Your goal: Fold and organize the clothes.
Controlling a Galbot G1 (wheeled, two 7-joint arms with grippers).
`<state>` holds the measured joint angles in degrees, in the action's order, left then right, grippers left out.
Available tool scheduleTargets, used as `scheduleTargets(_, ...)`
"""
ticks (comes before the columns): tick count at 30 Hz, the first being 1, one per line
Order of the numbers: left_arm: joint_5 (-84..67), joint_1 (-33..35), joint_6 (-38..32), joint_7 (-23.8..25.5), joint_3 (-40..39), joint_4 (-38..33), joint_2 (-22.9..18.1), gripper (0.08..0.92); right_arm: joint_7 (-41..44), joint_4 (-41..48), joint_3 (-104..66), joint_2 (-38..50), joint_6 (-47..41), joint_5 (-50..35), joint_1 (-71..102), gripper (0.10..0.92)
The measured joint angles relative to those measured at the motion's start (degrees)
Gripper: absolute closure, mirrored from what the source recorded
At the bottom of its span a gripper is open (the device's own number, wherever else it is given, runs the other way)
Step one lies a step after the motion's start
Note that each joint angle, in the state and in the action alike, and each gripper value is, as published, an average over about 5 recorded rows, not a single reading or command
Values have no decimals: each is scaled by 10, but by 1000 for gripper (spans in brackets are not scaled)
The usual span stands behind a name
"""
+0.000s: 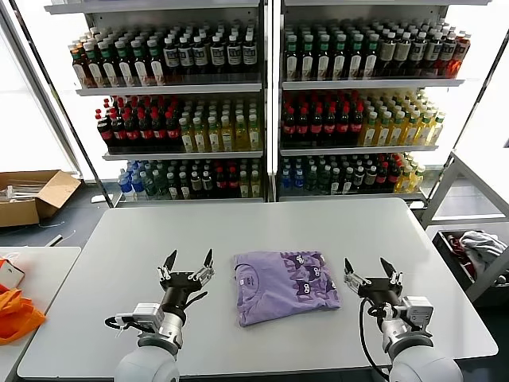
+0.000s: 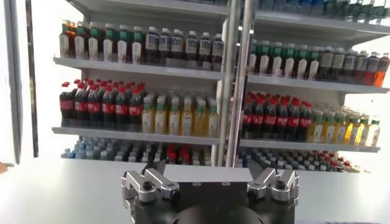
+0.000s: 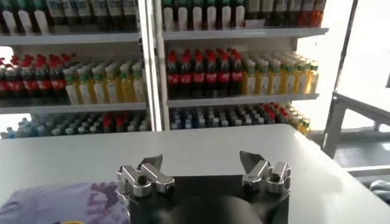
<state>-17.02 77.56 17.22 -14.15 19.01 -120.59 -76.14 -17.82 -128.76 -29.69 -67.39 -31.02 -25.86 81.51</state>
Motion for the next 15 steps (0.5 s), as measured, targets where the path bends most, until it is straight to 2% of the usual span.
scheduleTargets(7, 18, 1, -15, 4, 1, -1, -1, 177, 9, 15, -44, -9, 20, 56, 28, 203)
scheduleTargets(15, 21, -3, -28, 7, 5, 2, 5, 177, 9, 8, -71, -28, 31, 78, 47, 203)
